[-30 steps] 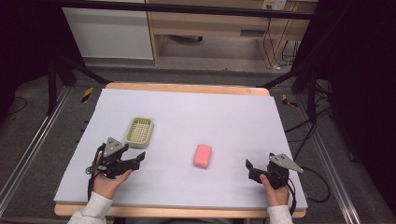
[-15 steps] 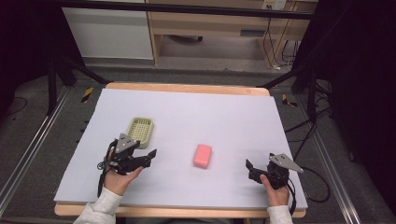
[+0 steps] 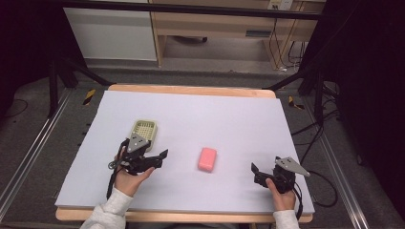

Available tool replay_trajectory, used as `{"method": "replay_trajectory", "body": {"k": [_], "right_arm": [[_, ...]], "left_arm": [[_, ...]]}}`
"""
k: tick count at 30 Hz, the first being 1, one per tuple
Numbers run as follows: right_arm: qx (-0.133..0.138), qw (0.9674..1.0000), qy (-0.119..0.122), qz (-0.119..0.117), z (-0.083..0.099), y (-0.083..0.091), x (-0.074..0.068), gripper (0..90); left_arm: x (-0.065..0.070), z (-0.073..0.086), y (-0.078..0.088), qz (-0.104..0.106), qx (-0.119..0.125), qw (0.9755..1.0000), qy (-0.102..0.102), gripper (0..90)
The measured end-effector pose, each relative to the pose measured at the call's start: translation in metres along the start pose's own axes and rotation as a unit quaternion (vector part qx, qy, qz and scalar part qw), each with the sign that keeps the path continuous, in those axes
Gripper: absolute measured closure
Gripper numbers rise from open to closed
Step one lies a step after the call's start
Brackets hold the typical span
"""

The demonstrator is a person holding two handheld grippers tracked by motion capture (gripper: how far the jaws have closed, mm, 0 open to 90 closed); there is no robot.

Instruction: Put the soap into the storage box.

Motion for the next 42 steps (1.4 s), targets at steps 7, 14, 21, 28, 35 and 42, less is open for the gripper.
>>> {"method": "replay_trajectory", "body": {"k": [7,14,21,28,35,42], "right_arm": [[-0.001,1.0,0.0,0.0,0.0,0.0,0.0,3.6],[-0.002,1.0,0.0,-0.001,0.0,-0.001,0.0,3.6],[-0.002,1.0,0.0,-0.001,0.0,0.0,0.0,3.6],[-0.002,1.0,-0.001,-0.002,0.001,-0.001,0.0,3.6],[-0.002,1.0,-0.001,-0.001,0.001,0.0,0.0,3.6],[-0.004,1.0,-0.002,-0.002,0.001,-0.001,0.0,3.6]], "left_arm": [[0.01,-0.007,-0.009,0.01,-0.002,0.9999,-0.004,27.5],[0.02,-0.011,-0.019,0.019,-0.005,0.9998,-0.008,27.5],[0.028,-0.012,-0.028,0.027,-0.011,0.9995,-0.009,27.5],[0.034,-0.013,-0.034,0.034,-0.012,0.9993,-0.008,27.5],[0.042,-0.015,-0.041,0.039,-0.019,0.999,-0.014,27.5],[0.05,-0.02,-0.046,0.044,-0.02,0.9986,-0.022,27.4]]}}
Point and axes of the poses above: each handheld gripper's, and its own axes: y roughly backward along the jaws, z roughly out of its underside, x roughly to its right, the point moved 4 cm from there along -y, roughly forward along the jaws, and after that the axes turned 6 degrees about -y, right-handed, at the moved point
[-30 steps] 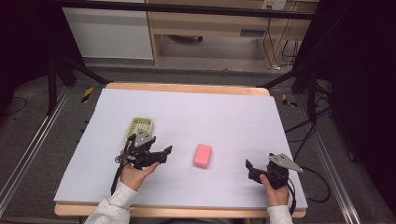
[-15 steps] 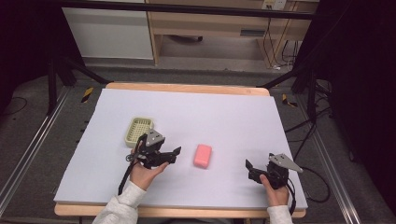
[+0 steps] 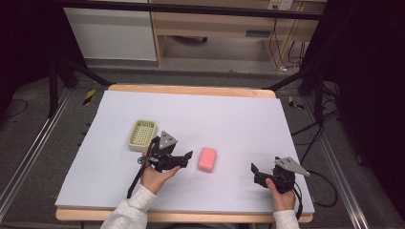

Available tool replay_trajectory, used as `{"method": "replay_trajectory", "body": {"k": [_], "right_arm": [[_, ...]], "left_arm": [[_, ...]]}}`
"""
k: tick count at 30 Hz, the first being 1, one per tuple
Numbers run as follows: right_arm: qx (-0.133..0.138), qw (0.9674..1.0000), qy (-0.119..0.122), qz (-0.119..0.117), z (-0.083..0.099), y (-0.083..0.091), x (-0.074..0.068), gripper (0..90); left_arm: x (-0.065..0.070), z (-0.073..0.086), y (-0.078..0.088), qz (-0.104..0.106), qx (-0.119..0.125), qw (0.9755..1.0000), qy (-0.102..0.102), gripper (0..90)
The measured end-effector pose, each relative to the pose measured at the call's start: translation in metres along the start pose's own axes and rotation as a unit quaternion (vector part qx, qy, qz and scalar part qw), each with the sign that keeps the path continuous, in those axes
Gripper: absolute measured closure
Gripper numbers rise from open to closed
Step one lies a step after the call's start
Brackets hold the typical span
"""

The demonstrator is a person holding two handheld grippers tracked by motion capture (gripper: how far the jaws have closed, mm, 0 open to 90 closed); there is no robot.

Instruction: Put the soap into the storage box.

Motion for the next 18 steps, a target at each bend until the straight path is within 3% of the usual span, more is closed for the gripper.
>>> {"method": "replay_trajectory", "body": {"k": [9,18], "right_arm": [[-0.001,1.0,0.0,0.001,0.0,0.0,0.0,3.6],[-0.002,1.0,-0.001,0.001,0.0,0.0,0.0,3.6]], "left_arm": [[0.012,-0.004,-0.01,0.009,-0.009,0.9998,-0.012,27.2],[0.022,-0.008,-0.02,0.019,-0.012,0.9997,-0.012,27.0]]}}
Point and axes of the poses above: each handheld gripper's, and its own axes: y roughly backward along the jaws, z roughly out of its underside, x roughly to its right, the point moved 4 cm from there along -y, roughly forward along the jaws, and after that the axes turned 6 degrees about -y, right-handed, at the moved point
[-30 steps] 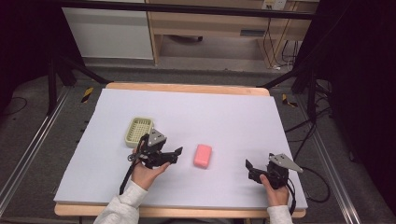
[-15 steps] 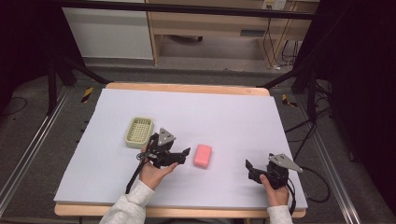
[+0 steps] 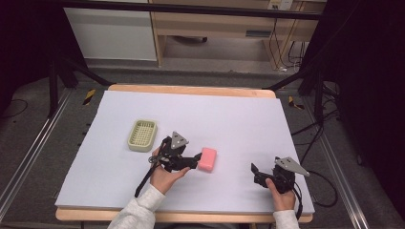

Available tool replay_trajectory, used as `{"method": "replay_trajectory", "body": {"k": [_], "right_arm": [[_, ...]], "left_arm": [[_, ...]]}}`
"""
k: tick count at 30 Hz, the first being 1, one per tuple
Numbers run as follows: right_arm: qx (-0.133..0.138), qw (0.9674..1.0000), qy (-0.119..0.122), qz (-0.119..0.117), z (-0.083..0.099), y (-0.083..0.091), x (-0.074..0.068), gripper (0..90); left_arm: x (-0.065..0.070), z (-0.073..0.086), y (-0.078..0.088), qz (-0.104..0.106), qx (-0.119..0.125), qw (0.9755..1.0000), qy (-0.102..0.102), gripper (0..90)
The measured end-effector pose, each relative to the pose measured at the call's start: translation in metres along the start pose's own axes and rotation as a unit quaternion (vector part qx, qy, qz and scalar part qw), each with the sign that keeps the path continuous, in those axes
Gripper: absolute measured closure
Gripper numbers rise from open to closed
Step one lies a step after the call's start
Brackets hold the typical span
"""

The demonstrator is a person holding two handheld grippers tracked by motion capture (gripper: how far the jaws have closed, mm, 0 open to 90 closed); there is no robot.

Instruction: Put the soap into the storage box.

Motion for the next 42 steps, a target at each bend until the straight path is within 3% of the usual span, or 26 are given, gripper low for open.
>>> {"method": "replay_trajectory", "body": {"k": [21,31,42], "right_arm": [[-0.001,1.0,-0.001,-0.001,0.0,-0.001,0.0,3.7],[-0.003,1.0,-0.002,-0.002,0.001,-0.001,0.0,3.8],[-0.003,1.0,-0.003,-0.002,0.001,-0.001,0.0,3.8]], "left_arm": [[0.017,-0.005,-0.025,0.015,-0.02,0.9996,-0.013,25.8],[0.026,-0.004,-0.042,0.021,-0.034,0.9991,-0.013,25.5],[0.027,0.0,-0.058,0.023,-0.05,0.9985,-0.006,25.4]]}}
Point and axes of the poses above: each handheld gripper's, and its own axes: y roughly backward along the jaws, z roughly out of its underside, x roughly to its right, the point moved 4 cm from there along -y, roughly forward along the jaws, and after that the axes turned 6 degrees about -y, right-handed, at the moved point
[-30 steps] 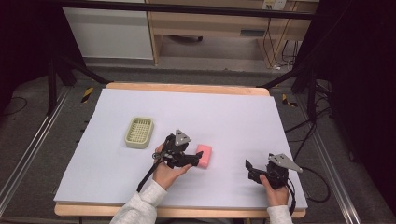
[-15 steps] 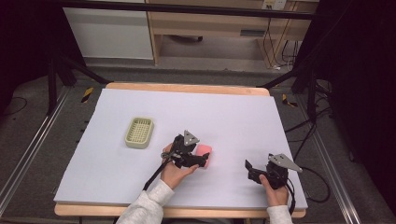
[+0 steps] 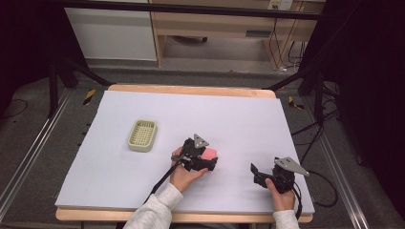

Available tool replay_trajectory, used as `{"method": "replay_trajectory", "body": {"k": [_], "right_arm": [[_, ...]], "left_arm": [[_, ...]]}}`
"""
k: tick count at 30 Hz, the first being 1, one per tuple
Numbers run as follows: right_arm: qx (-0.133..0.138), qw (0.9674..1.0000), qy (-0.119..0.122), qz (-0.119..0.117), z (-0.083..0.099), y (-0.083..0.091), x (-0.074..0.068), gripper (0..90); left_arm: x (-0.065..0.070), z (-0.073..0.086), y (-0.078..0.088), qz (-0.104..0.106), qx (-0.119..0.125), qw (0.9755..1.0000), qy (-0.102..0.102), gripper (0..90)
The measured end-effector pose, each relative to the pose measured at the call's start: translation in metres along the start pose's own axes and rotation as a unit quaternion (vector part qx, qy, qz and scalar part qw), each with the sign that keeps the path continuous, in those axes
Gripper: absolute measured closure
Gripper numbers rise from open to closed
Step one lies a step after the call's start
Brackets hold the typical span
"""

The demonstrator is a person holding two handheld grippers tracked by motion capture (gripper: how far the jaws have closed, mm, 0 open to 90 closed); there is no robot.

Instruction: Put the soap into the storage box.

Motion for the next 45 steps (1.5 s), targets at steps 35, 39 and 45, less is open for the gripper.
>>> {"method": "replay_trajectory", "body": {"k": [35,39,45], "right_arm": [[-0.005,1.0,0.0,-0.003,0.001,-0.001,-0.001,3.8],[-0.005,1.0,0.0,-0.004,0.001,-0.001,0.0,3.8],[-0.006,1.0,-0.001,-0.003,0.001,-0.001,0.0,3.8]], "left_arm": [[-0.002,0.007,-0.015,0.007,-0.045,0.9987,0.022,34.3],[-0.002,0.007,-0.014,0.01,-0.047,0.9986,0.022,35.0],[-0.003,0.006,-0.016,0.009,-0.052,0.9985,0.013,32.4]]}}
Point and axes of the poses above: each handheld gripper's, and its own axes: y roughly backward along the jaws, z roughly out of its underside, x roughly to its right, the point moved 4 cm from there along -y, roughly forward along the jaws, and after that the axes turned 6 degrees about -y, right-handed, at the moved point
